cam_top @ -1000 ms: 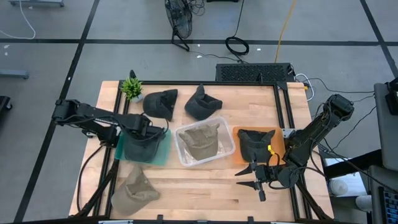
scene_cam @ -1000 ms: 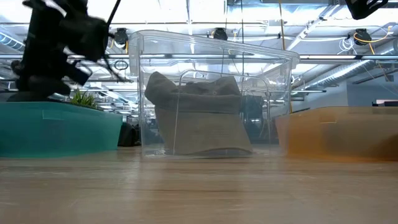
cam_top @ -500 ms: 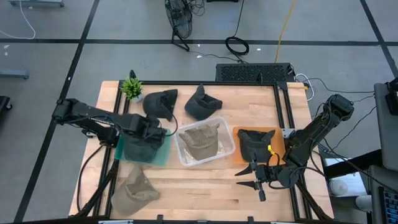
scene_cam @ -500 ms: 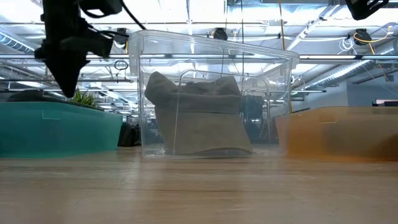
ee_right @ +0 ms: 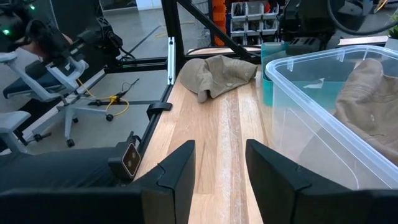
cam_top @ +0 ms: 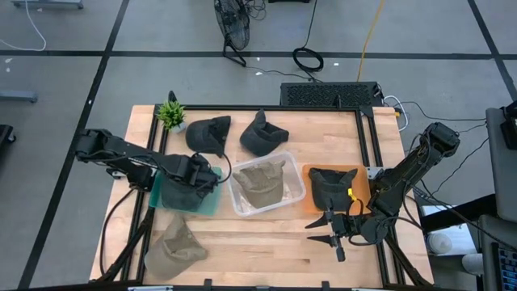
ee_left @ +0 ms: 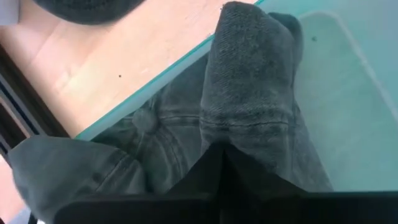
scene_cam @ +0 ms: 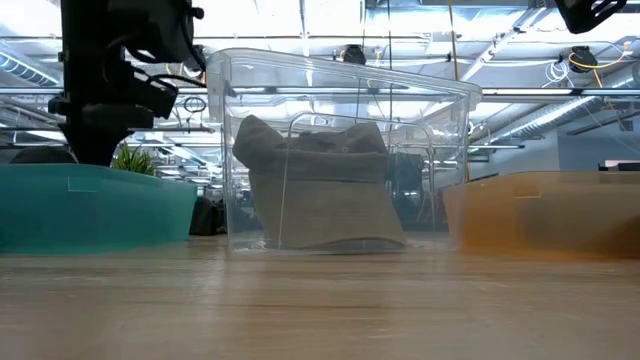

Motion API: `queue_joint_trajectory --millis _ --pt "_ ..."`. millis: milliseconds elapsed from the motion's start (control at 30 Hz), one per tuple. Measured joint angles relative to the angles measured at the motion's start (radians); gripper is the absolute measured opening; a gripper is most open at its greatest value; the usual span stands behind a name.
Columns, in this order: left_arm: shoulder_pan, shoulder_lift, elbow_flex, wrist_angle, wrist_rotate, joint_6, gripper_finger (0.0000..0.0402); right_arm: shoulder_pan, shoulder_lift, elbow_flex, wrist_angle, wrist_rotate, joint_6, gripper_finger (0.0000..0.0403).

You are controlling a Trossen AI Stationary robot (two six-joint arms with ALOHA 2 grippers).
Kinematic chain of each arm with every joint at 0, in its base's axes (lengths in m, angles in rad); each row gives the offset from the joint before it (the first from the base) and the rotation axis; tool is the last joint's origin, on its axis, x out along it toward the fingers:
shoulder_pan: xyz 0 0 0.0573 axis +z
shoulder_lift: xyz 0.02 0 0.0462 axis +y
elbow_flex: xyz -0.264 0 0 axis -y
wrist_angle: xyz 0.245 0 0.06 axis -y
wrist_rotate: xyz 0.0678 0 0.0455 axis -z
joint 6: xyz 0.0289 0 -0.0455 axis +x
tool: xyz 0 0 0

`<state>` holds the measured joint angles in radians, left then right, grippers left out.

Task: Pick & Place hat
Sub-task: Put the green cap into the green bin, then adjust the green bin

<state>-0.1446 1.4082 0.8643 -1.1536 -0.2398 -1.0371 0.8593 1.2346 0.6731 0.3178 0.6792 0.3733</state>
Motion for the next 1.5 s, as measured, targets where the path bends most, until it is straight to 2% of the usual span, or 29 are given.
queue_joint_trajectory --millis 367,500,667,733,800,900,967,1067,1267,1500 --pt "0.001 -0.001 -0.068 0.045 0.002 0.048 0.003 0.0 0.0 0.0 -0.01 0.0 0.0 0.013" --pt "0.001 -0.014 -0.015 -0.044 -0.004 0.076 0.003 0.0 0.0 0.0 -0.009 0.0 0.0 0.013" --pt "0.0 -0.047 0.109 -0.19 -0.058 0.041 0.0031 0.0 0.0 0.0 -0.009 0.0 0.0 0.013" --pt "-0.018 -0.065 0.148 -0.153 -0.083 0.008 0.0031 0.0 0.0 0.0 -0.009 0.0 0.0 0.013" --pt "-0.058 -0.073 0.161 -0.031 -0.105 0.0 0.003 0.0 0.0 0.0 -0.009 0.0 0.0 0.013" --pt "-0.129 -0.066 0.143 0.185 -0.116 0.07 0.0031 0.0 0.0 0.0 -0.009 0.0 0.005 0.013" --pt "-0.156 -0.033 0.129 0.264 -0.113 0.108 0.0031 0.0 0.0 0.0 -0.009 0.0 0.005 0.013" --pt "-0.165 0.016 0.121 0.259 -0.108 0.113 0.0031 0.0 0.0 0.0 -0.009 0.0 0.011 0.013" --pt "-0.166 0.092 0.122 0.269 -0.237 0.189 0.0031 0.0 0.0 0.0 0.007 0.0 0.007 0.013" --pt "-0.139 0.166 0.122 0.289 -0.258 0.207 0.0031 0.0 0.0 0.0 0.006 0.0 0.007 0.013"
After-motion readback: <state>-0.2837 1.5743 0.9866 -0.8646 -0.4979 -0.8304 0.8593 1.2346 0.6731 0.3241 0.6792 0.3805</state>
